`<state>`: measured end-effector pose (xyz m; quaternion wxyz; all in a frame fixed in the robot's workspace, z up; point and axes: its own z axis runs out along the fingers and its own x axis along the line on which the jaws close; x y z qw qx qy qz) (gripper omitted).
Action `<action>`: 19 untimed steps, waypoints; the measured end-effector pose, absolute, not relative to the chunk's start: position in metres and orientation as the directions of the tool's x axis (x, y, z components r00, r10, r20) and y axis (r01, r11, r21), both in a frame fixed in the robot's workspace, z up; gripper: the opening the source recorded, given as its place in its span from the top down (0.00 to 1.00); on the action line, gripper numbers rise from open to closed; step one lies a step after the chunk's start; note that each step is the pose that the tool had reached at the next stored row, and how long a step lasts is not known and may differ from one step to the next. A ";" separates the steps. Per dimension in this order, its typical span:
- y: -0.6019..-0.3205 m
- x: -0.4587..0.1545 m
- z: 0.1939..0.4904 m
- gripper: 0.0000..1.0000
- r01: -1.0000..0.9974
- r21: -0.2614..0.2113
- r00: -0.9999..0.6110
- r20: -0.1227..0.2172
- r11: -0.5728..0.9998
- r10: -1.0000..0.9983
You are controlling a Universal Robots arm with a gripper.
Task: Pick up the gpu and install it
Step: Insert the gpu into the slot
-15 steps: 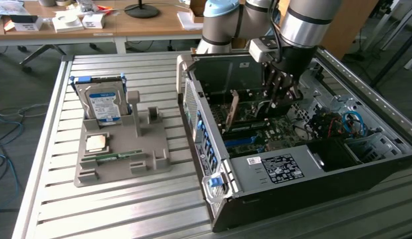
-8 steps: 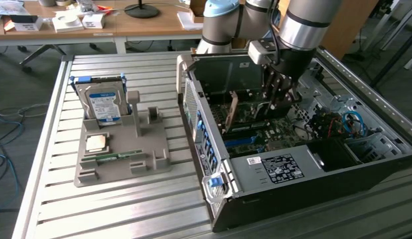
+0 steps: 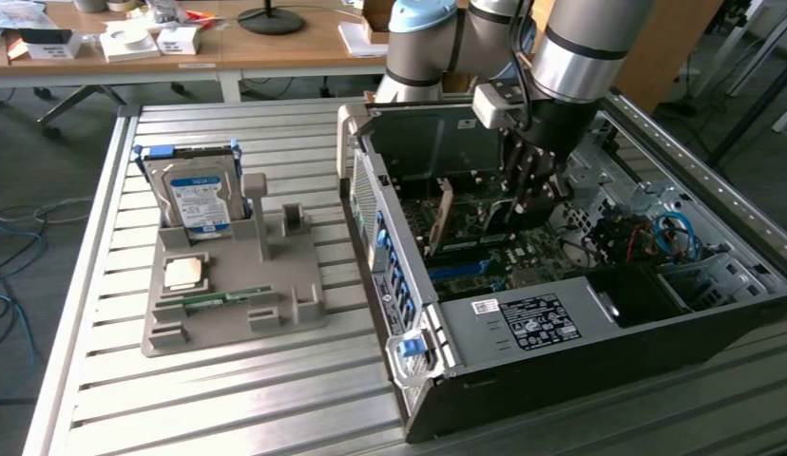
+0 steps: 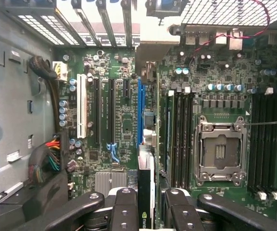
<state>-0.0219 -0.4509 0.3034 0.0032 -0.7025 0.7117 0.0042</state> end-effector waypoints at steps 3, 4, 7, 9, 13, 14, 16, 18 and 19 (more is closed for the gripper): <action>-0.451 -0.023 0.302 0.73 -1.000 0.002 -0.015 -0.010 0.015 -1.000; -0.451 -0.023 0.302 0.73 -1.000 0.002 -0.015 -0.010 0.015 -1.000; -0.451 -0.023 0.302 0.73 -1.000 0.002 -0.014 -0.010 0.014 -1.000; -0.451 -0.023 0.301 0.73 -1.000 0.002 -0.014 -0.010 0.014 -1.000; -0.451 -0.023 0.297 0.73 -1.000 0.002 -0.014 -0.010 0.014 -1.000; -0.451 -0.023 0.296 0.73 -1.000 0.002 -0.014 -0.010 0.014 -1.000; -0.451 -0.023 0.294 0.73 -1.000 0.002 -0.014 -0.010 0.014 -1.000; -0.451 -0.023 0.291 0.73 -1.000 0.002 -0.014 -0.010 0.014 -1.000; -0.451 -0.023 0.291 0.73 -1.000 0.002 -0.014 -0.010 0.014 -1.000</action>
